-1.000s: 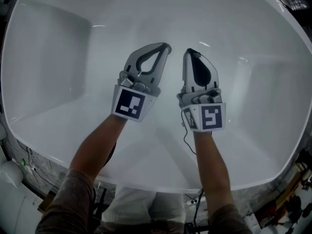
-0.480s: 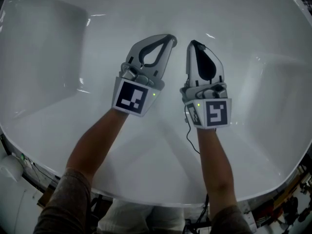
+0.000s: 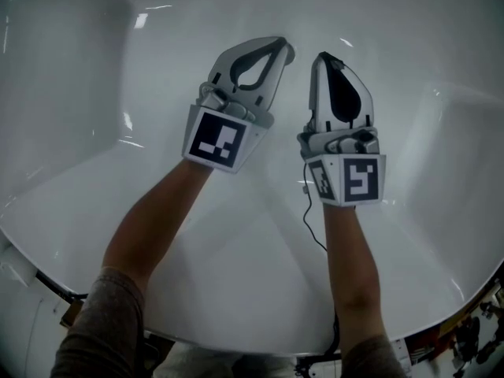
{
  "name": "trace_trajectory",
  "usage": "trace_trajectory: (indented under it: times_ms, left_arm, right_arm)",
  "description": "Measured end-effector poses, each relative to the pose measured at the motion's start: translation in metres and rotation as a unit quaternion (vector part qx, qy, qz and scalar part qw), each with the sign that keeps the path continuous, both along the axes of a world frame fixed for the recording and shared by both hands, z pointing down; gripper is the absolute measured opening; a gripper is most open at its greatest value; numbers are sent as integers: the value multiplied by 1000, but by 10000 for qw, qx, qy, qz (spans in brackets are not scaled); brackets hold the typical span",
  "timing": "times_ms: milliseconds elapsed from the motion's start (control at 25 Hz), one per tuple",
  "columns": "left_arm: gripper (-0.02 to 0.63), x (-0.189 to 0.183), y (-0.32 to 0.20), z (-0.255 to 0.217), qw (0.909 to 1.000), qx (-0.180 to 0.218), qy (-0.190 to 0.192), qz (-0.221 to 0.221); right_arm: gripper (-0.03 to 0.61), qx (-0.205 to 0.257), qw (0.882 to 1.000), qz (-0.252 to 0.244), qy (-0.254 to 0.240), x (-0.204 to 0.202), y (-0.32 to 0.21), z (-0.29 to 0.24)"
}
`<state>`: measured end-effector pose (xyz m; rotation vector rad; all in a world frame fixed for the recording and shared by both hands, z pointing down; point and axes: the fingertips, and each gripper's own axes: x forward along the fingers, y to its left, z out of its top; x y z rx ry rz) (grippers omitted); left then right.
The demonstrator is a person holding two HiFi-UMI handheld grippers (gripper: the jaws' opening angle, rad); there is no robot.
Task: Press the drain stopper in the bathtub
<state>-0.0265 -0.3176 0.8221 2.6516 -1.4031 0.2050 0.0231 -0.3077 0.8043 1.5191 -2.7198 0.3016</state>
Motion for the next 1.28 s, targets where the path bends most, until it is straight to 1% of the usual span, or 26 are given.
trace_trajectory:
  times_ms: [200, 520, 640, 720, 840, 920, 1080, 1200, 1280]
  left_arm:
    - [-2, 0, -9, 38, 9996, -257, -131, -46]
    - [-2, 5, -23, 99, 9968, -743, -309, -18]
    - [-2, 7, -28, 122, 9943, -1031, -253, -132]
    - [-2, 7, -30, 137, 9918, -1227, -327, -114]
    - [-1, 9, -29, 165, 9842, -1697, -493, -114]
    - [-2, 11, -29, 182, 9771, -2043, -579, -156]
    - [-2, 17, -24, 219, 9612, -2593, -939, -31]
    - [-2, 14, -19, 240, 9494, -2963, -1041, -92]
    - [-2, 14, -17, 247, 9445, -3093, -1105, -102]
  right_arm:
    - [0, -47, 9999, 149, -30, 5, 8, 11]
    - [0, -122, 9997, 196, -23, 7, 9, 21]
    - [0, -154, 9997, 209, 4, 9, 9, 25]
    - [0, -164, 9995, 252, 9, 9, 8, 27]
    - [0, -181, 9994, 296, -1, 10, 7, 28]
    - [0, -198, 9994, 285, -2, 10, 8, 28]
    - [0, -244, 9993, 285, -52, 10, 8, 33]
    - [0, -278, 9991, 297, -91, 11, 7, 36]
    - [0, -302, 9990, 305, -99, 12, 8, 37]
